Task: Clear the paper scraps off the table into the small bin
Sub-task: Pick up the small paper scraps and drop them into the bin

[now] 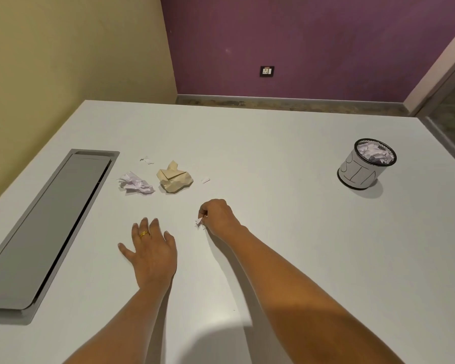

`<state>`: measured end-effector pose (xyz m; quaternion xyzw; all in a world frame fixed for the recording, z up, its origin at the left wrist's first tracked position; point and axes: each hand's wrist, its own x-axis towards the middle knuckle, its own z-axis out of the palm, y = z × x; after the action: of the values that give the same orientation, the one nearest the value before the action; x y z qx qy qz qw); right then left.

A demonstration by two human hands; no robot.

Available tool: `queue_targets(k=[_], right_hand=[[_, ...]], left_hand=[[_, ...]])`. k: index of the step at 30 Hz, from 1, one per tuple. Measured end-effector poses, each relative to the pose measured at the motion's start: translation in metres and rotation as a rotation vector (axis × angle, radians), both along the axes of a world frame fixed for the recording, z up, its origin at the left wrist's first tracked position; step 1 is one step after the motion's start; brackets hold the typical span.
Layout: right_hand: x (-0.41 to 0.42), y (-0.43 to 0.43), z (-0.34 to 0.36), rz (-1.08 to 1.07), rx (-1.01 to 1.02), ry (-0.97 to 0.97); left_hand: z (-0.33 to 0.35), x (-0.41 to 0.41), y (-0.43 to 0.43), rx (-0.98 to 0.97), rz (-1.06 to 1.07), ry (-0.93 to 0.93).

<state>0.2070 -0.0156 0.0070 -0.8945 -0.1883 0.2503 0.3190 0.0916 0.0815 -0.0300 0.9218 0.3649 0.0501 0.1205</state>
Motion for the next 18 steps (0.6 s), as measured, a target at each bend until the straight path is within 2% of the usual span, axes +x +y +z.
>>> queue_targets(k=[6, 13, 18], right_hand=[[0.005, -0.028, -0.003, -0.037, -0.015, -0.034], [0.019, -0.1, -0.002, -0.249, 0.051, -0.078], [0.05, -0.154, 0.021, -0.408, 0.082, -0.202]], left_hand=[[-0.002, 0.002, -0.01, 0.035, -0.115, -0.019], [0.0, 0.027, -0.061, -0.036, -0.288, 0.017], [0.003, 0.052, -0.086, -0.066, -0.331, 0.048]])
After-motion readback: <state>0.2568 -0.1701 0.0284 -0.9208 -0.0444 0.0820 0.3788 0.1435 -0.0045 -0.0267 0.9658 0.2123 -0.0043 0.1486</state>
